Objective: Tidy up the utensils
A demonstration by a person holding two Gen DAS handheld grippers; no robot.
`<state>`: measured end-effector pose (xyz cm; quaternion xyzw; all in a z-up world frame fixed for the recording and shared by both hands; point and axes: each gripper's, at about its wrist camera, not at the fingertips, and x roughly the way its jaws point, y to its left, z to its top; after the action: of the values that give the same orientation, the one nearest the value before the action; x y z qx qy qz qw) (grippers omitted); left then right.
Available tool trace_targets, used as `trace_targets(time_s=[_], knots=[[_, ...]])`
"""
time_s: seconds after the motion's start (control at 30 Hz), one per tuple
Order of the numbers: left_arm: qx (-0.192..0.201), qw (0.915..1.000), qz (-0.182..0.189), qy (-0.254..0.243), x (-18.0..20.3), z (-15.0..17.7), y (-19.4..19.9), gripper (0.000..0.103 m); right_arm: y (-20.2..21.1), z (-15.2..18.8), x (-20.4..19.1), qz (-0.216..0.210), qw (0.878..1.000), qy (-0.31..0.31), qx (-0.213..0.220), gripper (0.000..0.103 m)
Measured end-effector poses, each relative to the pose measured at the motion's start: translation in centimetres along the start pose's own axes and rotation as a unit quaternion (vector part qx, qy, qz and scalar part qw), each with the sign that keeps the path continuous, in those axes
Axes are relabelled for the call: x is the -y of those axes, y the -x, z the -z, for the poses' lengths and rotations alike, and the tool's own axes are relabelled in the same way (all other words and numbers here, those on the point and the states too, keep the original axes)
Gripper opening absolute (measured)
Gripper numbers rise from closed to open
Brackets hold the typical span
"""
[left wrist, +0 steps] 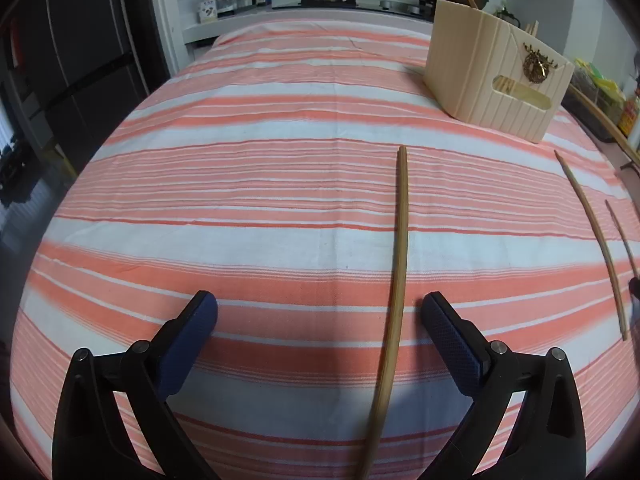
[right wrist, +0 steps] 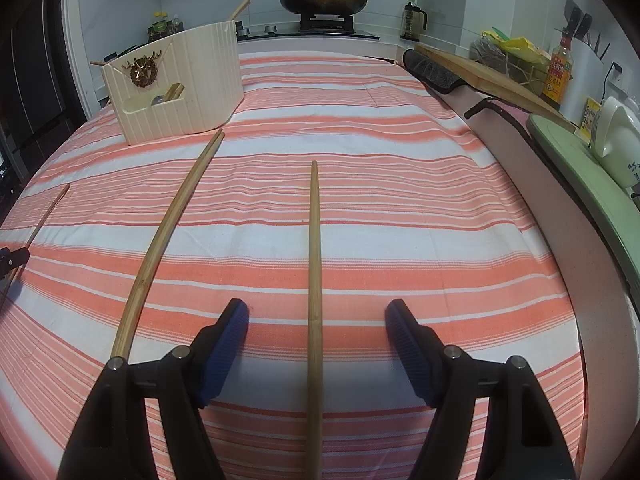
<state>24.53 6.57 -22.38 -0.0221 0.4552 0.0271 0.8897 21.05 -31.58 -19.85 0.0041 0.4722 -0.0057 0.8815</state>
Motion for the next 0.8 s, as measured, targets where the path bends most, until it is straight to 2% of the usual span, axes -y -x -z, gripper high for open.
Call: trace_targets(time_s=[0.8], knots=[[-0.005, 0.9999, 0.008, -0.007, 0.09, 0.25, 0.12, 0.103, -0.05, 0.04, 0.14, -0.002, 1.000, -0.003, 0.001, 0.074]])
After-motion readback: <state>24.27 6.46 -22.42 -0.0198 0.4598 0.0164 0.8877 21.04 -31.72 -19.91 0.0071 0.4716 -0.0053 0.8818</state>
